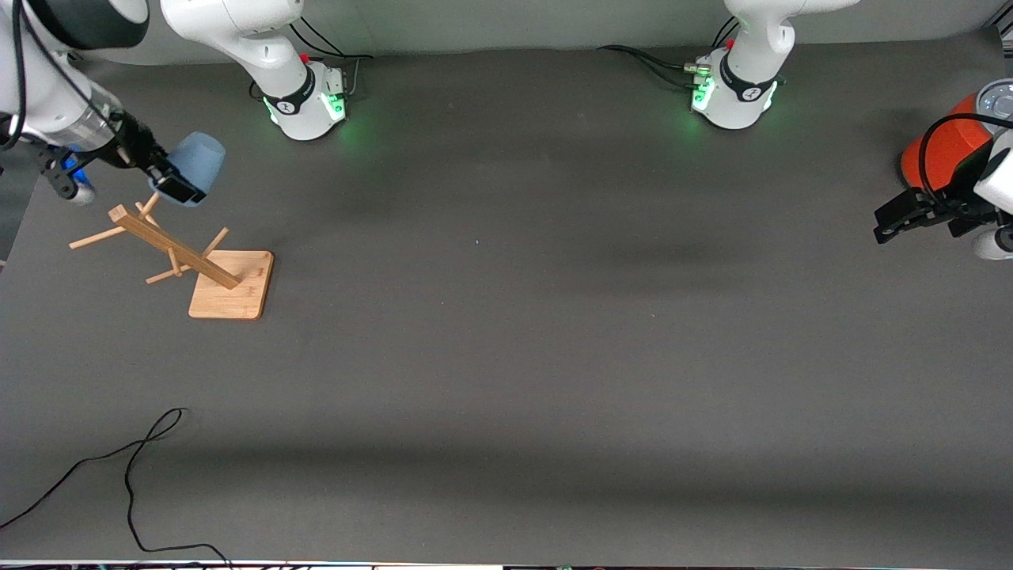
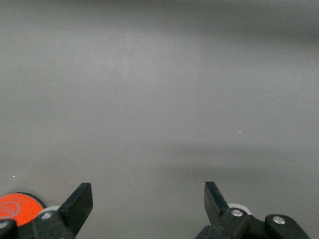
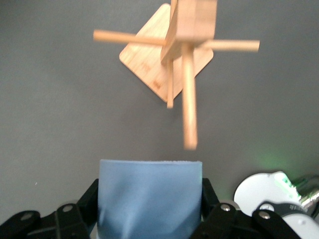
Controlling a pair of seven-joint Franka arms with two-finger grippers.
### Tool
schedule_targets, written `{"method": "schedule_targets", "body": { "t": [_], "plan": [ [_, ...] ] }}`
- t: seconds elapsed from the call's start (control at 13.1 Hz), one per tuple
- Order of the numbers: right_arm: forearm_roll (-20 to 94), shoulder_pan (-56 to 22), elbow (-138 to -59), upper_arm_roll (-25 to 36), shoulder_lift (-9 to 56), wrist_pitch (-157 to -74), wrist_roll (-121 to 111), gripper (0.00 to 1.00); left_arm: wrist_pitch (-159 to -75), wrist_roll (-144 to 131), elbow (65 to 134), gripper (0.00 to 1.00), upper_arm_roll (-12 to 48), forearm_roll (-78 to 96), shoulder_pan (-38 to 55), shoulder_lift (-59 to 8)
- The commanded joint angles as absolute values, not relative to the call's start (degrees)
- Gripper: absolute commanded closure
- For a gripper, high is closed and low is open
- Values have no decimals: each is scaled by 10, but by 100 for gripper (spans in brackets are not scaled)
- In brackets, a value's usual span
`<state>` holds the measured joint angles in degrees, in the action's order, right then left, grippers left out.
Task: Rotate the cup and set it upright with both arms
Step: 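Slide the blue cup off the stand peg with the right gripper, then carry the blue cup to the table middle with the right gripper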
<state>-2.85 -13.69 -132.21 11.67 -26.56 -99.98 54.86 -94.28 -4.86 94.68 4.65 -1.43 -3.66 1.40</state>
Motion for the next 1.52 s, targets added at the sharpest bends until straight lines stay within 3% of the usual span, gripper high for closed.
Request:
{"method": "schedule_targets", "body": {
  "t": [0.0,0.3,0.53,0.99,1.45],
  "plan": [
    [-18,-223,-1289,120,-279,-957,667,76,-930,-40,935,0,47,-14,-38,11],
    [-18,-399,-1219,120,-218,-961,885,76,-930,-40,935,0,47,-14,-38,11],
    [5,-487,-1107,120,-81,-983,1008,76,-930,-40,935,0,47,-14,-38,11],
    [28,-579,-794,120,253,-987,1251,76,-930,-40,935,0,47,-14,-38,11],
    [25,-632,-641,120,485,-1013,1414,76,-931,-40,936,0,47,-14,-38,8]
  ]
}}
